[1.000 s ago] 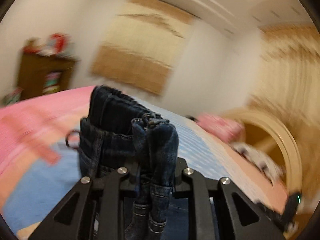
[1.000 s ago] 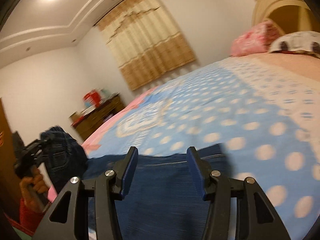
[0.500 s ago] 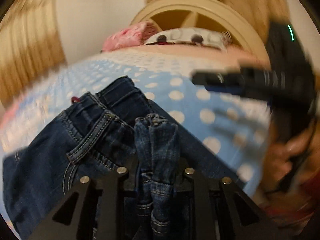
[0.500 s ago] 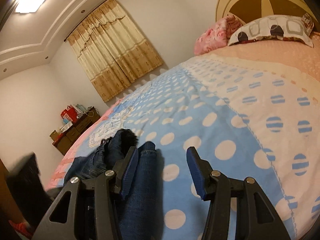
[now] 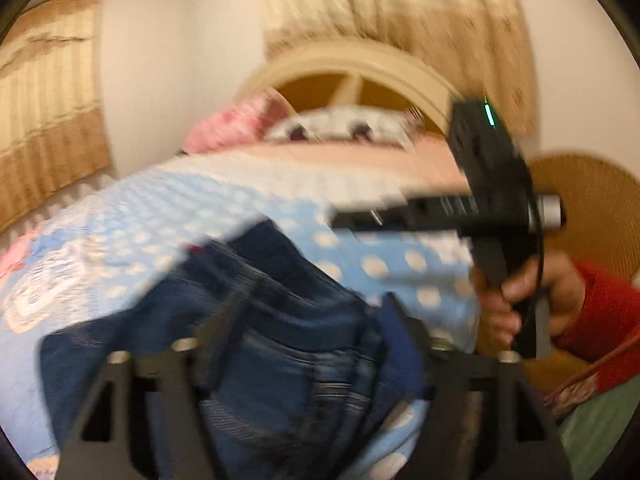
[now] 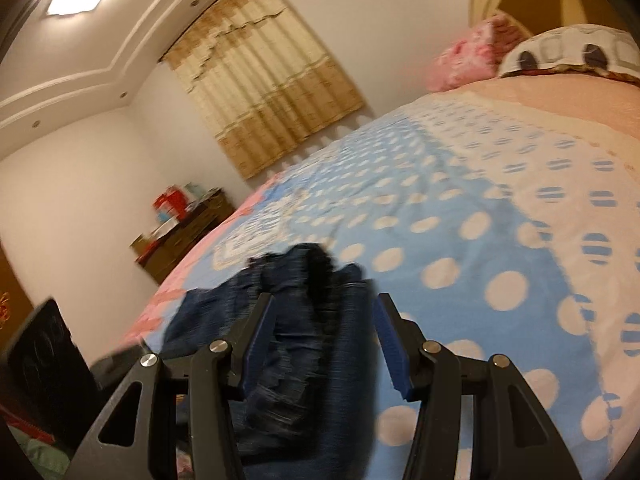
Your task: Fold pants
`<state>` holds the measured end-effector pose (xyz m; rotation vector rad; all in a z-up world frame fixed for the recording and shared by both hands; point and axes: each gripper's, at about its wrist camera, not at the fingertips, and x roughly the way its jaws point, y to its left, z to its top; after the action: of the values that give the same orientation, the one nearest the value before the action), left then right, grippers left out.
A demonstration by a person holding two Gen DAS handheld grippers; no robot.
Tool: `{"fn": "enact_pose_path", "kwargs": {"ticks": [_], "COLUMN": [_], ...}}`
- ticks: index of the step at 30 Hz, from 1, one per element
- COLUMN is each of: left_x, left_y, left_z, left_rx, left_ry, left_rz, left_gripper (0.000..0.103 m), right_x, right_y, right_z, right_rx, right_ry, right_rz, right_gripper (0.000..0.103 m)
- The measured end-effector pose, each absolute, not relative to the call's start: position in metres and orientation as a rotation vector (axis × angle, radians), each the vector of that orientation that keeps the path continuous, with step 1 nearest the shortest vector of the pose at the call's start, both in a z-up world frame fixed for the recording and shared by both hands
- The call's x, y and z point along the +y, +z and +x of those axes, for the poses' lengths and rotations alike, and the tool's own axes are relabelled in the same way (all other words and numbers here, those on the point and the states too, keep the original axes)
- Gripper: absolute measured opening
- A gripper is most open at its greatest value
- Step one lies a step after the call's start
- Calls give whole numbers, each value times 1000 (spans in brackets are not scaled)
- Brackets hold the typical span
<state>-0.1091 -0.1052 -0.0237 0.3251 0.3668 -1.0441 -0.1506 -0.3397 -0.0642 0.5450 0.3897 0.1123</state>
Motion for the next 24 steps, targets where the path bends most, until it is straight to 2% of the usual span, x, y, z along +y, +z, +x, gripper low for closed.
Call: {"fn": "enact_pose_path", "kwargs": {"ticks": [5,9,11,16,20,22,24], "left_x": [-61,-39,-32,-16,-9,-11,-14], "left_y": [-3,-17,-24,-39,-48,-49,-50], "left_z": [-75,-39,-25,-7,-5,-5,-2], "left_rx": [388,468,492,552,579,573,572], "left_ry": [-796,-500,-403,-209,-183,-172,-169], "left_rz": [200,181,182,192,180,190,188], "left_gripper": [77,77,77,77,78,80,83], "right_x": [-324,-298,-289,-271,-269,-258,-249], "right_y": [-68,-80,-85,-88,-90,-94,-91], "right_z": [-137,-126,-123,-109,-102,-101,-104], "right_rx": [453,546,565,597,604,627,641], "right_ry": [205,229,208,75,64,45,28], "right_rz": [582,507,465,309,305,224,140], "right_gripper": [53,56,63,63,63,59,49]}}
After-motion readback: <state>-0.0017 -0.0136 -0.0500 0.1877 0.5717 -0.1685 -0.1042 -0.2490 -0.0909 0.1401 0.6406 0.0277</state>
